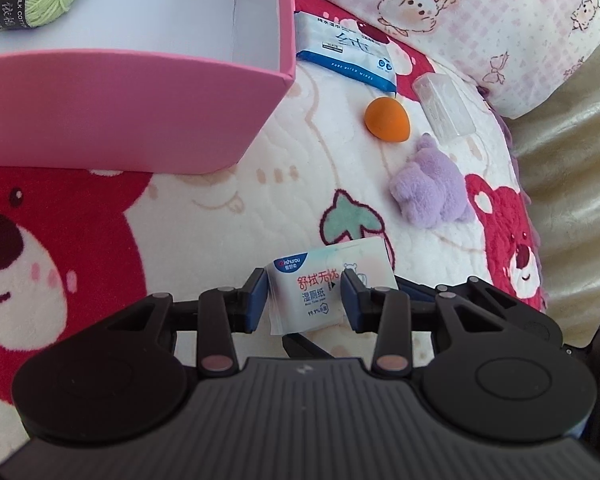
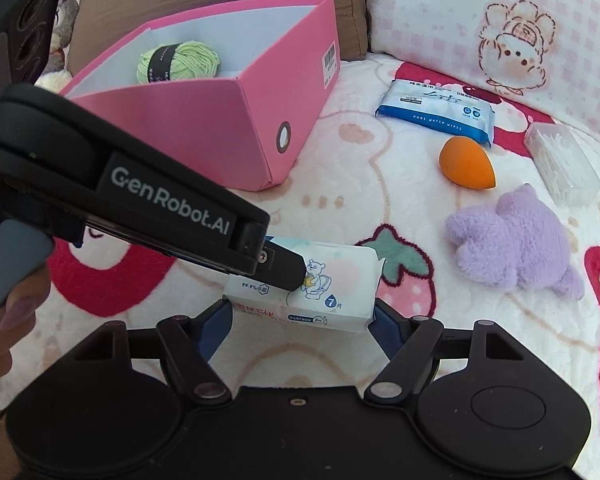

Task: Organize objects
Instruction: 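Close the left gripper on the white tissue pack, then lift the tissue pack with the left gripper and carry it into the pink box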

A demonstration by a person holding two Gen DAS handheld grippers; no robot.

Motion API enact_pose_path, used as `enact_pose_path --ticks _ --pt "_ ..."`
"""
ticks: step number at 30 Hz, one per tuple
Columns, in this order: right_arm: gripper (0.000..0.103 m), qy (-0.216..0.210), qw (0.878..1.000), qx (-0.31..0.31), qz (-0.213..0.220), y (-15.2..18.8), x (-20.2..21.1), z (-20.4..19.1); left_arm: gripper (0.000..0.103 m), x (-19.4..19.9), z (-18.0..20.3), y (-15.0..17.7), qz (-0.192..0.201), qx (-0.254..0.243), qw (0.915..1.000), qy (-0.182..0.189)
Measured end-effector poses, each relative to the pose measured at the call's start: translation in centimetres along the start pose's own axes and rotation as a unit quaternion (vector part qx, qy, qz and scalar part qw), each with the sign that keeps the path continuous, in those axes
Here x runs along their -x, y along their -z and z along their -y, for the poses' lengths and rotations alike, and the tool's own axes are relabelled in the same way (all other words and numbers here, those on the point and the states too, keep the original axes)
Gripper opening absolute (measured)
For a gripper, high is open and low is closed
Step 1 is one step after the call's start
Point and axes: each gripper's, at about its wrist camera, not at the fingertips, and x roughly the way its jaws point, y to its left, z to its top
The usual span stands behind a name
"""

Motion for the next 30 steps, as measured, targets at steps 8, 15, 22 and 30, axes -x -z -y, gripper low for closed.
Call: enact_pose_path --ticks 8,15,22,30 --pt "0.079 -0.013 1.000 -0.014 0.018 -0.3 2.9 -0.9 0.039 3.1 1.4 -0.2 -0.009 -0.021 0.9997 -0.005" --pt "0.079 -0.016 0.999 -0.019 0.026 -0.7 5.4 -1.9 0.040 5.8 2.8 0.1 -0.005 -0.044 0.9990 -0.010" --pt "0.078 -0.023 0.999 -0.023 0.031 -1.0 7.4 -2.4 0.041 7.9 3.4 0.7 0.003 -0.058 0.9983 -0.008" --pt "0.078 -0.013 0.999 -0.020 0.049 -2.0 9.2 -3.1 0.043 10.2 6.3 -0.2 0.018 -0.113 0.9927 -0.039"
